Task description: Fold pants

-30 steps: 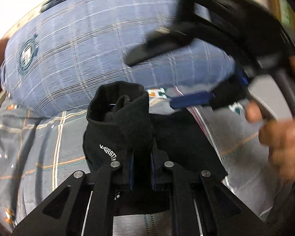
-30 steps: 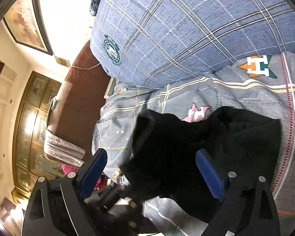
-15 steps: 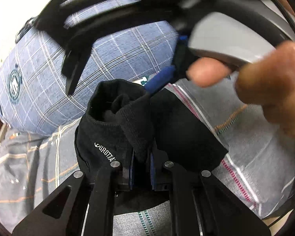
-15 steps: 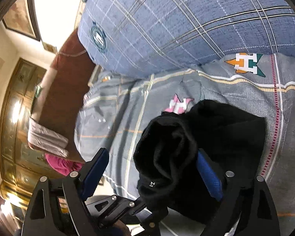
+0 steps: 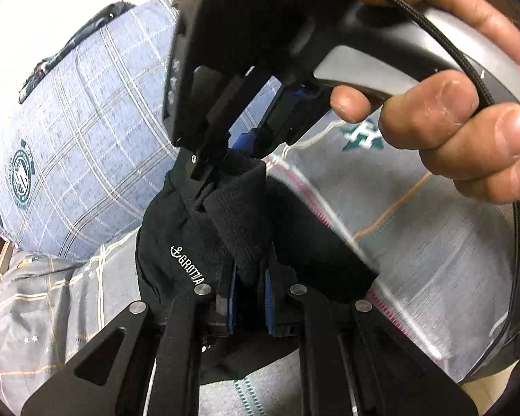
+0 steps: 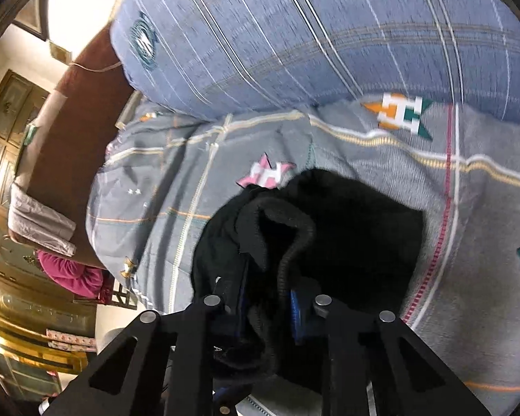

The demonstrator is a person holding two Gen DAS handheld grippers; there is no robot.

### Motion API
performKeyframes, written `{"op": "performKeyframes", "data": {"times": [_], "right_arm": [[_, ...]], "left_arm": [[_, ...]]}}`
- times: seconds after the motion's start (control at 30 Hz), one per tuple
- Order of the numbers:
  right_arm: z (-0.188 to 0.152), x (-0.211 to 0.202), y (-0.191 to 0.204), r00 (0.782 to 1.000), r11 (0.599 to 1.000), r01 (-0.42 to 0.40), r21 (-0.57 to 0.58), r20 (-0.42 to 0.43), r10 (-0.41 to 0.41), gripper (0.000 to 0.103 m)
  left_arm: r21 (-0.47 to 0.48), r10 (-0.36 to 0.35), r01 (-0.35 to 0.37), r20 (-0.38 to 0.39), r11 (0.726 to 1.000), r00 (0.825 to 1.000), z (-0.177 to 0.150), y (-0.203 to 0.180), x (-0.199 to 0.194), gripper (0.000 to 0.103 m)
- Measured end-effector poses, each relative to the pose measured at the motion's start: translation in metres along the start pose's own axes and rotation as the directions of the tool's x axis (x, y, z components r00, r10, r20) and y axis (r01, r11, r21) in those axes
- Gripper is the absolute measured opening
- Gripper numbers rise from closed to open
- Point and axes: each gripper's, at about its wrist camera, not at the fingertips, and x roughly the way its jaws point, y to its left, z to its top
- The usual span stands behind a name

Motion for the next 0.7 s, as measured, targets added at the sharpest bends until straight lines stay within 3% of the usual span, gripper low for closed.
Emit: {"op": "performKeyframes", "data": {"times": [0.13, 0.3, 0.37, 0.43, 0.53, 0.63, 0.7], "right_arm": [[-0.001, -0.015, -0.013, 1.000, 1.000, -0.015, 0.014, 0.016, 0.014, 0.017], [-0.005, -0.005, -0.054, 1.000, 0.993, -0.018, 0.116, -0.023, 0.021, 0.017], [-0.009, 0.002, -0.068, 0.999, 0.986, -0.021, 0.163, -0.045, 0.028, 0.023], [-0.012, 0.006, -0.079, 0.998, 0.980, 0.001, 0.197, -0.066, 0.013, 0.031], [-0.015, 0.002, -0.086, 0.998, 0.974, 0.026, 0.226, -0.060, -0.013, 0.042], [-0.015, -0.013, -0.086, 1.000, 0.972, 0.019, 0.233, -0.013, -0.016, 0.046], [-0.016, -0.025, -0.083, 0.999, 0.973, 0.020, 0.231, 0.025, -0.027, 0.049]], "left_arm": [[0.003, -0.016, 0.016, -0.008, 1.000, 1.000, 0.011, -0.011, 0.001, 0.011], [0.014, -0.067, 0.069, -0.098, 0.998, 0.993, 0.017, -0.027, 0.023, 0.014], [0.035, -0.082, 0.087, -0.126, 0.996, 0.989, 0.017, -0.032, 0.028, 0.022], [0.044, -0.142, 0.150, -0.147, 0.988, 0.979, 0.017, -0.034, 0.029, 0.036], [0.008, -0.281, 0.285, -0.129, 0.959, 0.951, 0.015, -0.026, 0.014, 0.052], [-0.083, -0.432, 0.428, -0.034, 0.900, 0.901, 0.020, 0.003, -0.009, 0.069], [-0.143, -0.472, 0.470, 0.022, 0.871, 0.881, 0.023, 0.024, -0.020, 0.073]]}}
